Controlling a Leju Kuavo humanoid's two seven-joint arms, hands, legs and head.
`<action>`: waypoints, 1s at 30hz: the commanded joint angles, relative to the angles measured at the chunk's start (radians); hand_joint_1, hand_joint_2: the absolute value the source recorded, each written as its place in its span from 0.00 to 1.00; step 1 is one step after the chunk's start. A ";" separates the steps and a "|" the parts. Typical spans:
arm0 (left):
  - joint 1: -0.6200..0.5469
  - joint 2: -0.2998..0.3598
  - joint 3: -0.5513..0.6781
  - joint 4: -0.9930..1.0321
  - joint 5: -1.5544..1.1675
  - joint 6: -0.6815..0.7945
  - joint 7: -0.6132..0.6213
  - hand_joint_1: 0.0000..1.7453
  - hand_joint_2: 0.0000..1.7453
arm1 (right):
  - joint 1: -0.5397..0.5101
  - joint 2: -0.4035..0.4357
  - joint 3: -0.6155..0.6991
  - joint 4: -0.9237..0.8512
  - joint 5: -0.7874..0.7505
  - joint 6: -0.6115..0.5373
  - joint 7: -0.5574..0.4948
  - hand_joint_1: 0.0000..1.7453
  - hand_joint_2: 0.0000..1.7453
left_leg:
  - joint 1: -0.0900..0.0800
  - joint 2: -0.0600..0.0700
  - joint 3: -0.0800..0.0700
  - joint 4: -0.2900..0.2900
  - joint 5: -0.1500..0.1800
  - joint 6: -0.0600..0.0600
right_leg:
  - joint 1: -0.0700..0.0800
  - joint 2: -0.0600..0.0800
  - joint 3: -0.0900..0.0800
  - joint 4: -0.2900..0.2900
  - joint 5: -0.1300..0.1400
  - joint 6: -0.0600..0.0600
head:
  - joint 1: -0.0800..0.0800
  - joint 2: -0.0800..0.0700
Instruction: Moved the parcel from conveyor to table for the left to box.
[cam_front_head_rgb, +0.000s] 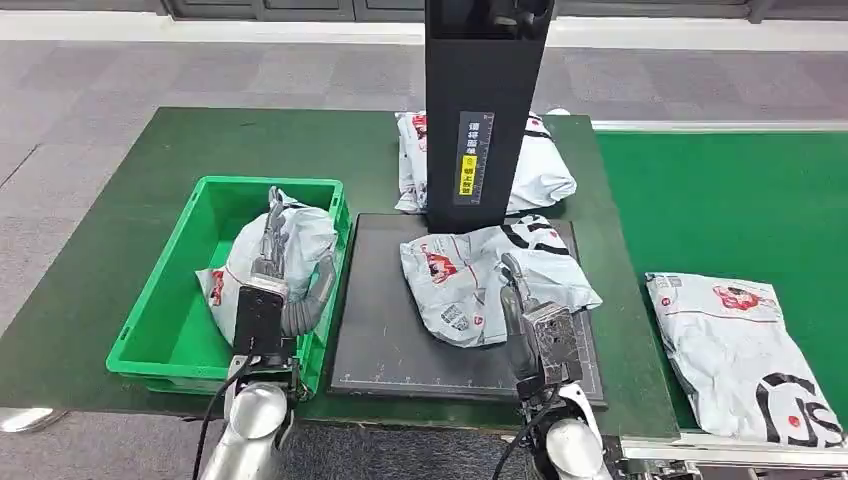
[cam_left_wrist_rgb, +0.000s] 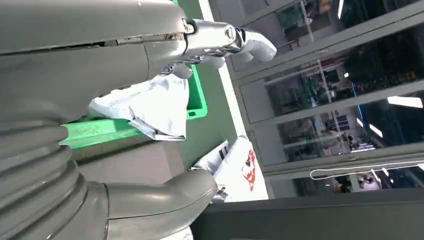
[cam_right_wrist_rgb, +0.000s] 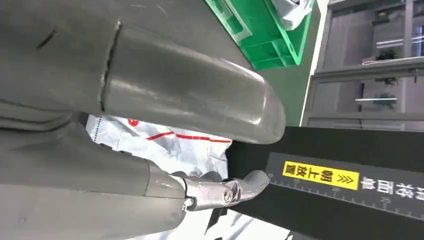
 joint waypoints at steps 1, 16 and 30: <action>-0.055 0.058 -0.170 0.073 -0.271 -0.112 0.080 0.00 1.00 | 0.013 -0.056 0.007 -0.110 0.009 -0.032 -0.020 0.00 0.00 | -0.001 -0.001 0.000 -0.001 0.001 0.000 | 0.000 -0.002 0.001 -0.001 0.000 0.000 | 0.000 0.000; -0.195 0.019 -0.277 0.306 -0.438 -0.137 0.133 0.00 1.00 | 0.075 -0.066 -0.071 -0.276 0.021 -0.092 -0.042 0.00 0.00 | -0.001 -0.002 0.002 -0.001 0.001 0.001 | -0.001 -0.003 0.002 -0.002 0.000 0.000 | 0.000 0.000; -0.476 -0.085 -0.401 0.718 -0.493 -0.204 0.152 0.00 1.00 | 0.203 -0.067 -0.194 -0.480 -0.014 -0.198 -0.114 0.00 0.00 | 0.000 -0.004 0.002 -0.001 0.000 0.001 | 0.000 -0.005 0.003 -0.002 0.000 0.000 | 0.000 0.000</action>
